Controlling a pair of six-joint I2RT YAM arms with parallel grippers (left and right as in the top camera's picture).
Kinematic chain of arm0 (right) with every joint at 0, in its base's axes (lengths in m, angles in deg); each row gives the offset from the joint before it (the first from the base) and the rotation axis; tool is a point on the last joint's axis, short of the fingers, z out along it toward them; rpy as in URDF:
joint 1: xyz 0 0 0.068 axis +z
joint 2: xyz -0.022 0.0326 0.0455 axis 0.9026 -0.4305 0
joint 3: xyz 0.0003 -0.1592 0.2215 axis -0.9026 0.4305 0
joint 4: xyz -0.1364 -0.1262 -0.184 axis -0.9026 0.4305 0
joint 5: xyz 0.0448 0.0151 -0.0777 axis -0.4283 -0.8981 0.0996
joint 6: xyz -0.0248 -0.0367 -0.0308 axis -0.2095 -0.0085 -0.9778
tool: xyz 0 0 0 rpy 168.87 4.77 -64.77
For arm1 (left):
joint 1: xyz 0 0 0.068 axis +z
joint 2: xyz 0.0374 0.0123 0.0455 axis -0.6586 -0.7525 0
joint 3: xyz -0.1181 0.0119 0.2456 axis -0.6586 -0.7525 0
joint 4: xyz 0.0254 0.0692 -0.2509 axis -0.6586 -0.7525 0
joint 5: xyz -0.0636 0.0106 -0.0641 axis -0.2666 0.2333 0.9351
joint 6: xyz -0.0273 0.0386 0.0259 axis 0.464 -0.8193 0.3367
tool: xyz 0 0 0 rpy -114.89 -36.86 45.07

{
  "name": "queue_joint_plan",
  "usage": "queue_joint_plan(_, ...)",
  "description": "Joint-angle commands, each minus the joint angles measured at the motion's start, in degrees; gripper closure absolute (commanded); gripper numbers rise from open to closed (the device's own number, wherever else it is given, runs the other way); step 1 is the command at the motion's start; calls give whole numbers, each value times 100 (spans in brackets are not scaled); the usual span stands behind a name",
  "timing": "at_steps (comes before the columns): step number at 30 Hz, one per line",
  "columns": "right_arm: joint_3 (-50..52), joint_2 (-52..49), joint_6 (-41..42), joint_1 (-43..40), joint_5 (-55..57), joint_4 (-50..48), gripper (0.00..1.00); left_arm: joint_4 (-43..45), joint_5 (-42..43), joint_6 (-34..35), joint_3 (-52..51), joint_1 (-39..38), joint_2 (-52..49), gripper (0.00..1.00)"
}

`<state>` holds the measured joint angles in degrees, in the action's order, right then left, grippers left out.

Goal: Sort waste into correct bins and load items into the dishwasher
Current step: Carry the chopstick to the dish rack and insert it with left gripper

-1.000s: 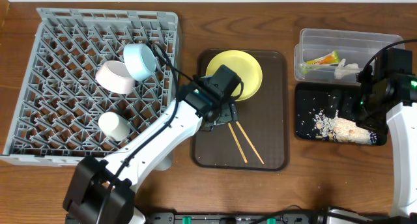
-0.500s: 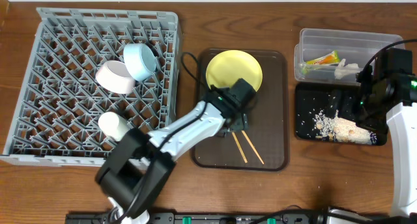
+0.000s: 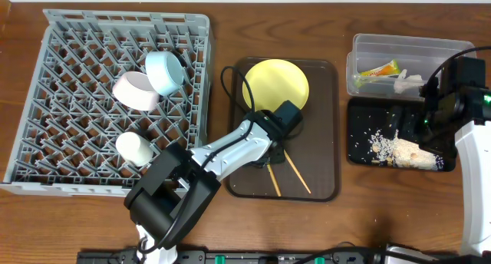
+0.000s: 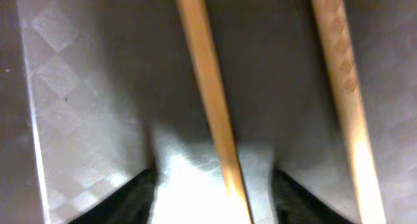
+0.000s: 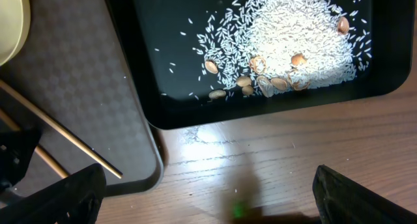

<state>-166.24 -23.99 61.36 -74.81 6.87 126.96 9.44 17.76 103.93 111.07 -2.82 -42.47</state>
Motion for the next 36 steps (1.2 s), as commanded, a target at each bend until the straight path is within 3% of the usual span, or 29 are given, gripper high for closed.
queue_joint_plan(1, -116, 52, -4, -140, 57, 9, 1, -258, -155, 26, -107, -7, -280, 53)
queue_joint_plan(5, -116, 52, -4, -140, 55, 9, 1, -365, -251, 26, -107, -7, -280, 76)
queue_joint_plan(11, -116, 52, -4, -140, 57, 15, 1, -369, -299, 26, -105, 2, -238, 92)
queue_joint_plan(17, -116, 52, -4, -140, 55, 15, 1, -483, -686, 7, -76, 105, 310, 92)
queue_joint_plan(22, -116, 52, -4, -140, 55, 17, 1, -498, -745, -568, -61, 369, 1235, 92)
queue_joint_plan(30, -116, 52, -4, -140, 55, 17, 1, -713, -745, -2785, -42, 1482, 2922, 92)
queue_joint_plan(36, -116, 52, -4, -140, 55, 22, 1, -785, -741, -3893, -44, 2575, 3187, 92)
